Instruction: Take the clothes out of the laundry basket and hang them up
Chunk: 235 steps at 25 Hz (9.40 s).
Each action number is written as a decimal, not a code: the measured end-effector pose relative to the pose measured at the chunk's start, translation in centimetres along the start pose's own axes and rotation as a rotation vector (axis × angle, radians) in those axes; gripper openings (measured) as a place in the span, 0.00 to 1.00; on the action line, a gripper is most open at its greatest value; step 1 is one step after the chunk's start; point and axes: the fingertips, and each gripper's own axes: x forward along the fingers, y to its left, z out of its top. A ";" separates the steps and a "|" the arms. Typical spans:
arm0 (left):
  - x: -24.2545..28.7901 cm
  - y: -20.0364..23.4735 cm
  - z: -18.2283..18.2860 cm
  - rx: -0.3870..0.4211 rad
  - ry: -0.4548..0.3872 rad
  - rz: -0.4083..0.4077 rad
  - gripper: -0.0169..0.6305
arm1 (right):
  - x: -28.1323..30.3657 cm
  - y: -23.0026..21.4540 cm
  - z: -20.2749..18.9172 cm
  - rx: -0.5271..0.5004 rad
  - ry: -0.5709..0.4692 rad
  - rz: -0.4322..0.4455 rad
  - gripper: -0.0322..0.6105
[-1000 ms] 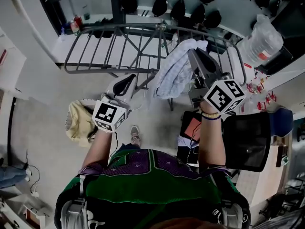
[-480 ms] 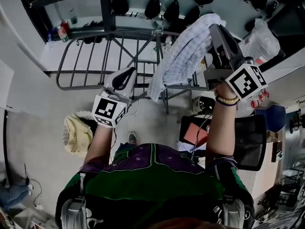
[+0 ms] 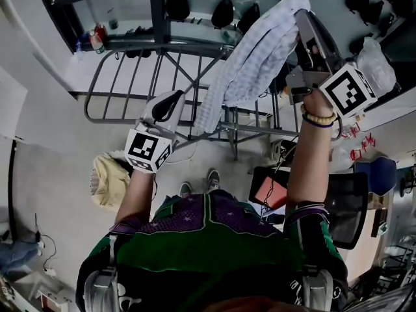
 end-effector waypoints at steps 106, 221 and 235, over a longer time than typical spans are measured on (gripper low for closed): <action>7.8 3.6 -6.0 -0.033 0.147 0.159 0.05 | -2.8 -10.8 -49.3 0.255 0.859 0.119 0.21; -82.5 -7.8 8.1 0.074 0.152 1.222 0.06 | -15.1 74.1 -30.2 0.057 0.406 0.891 0.27; -81.5 -0.6 2.7 -0.019 0.206 1.257 0.07 | -7.0 75.1 -35.9 0.065 0.449 0.952 0.27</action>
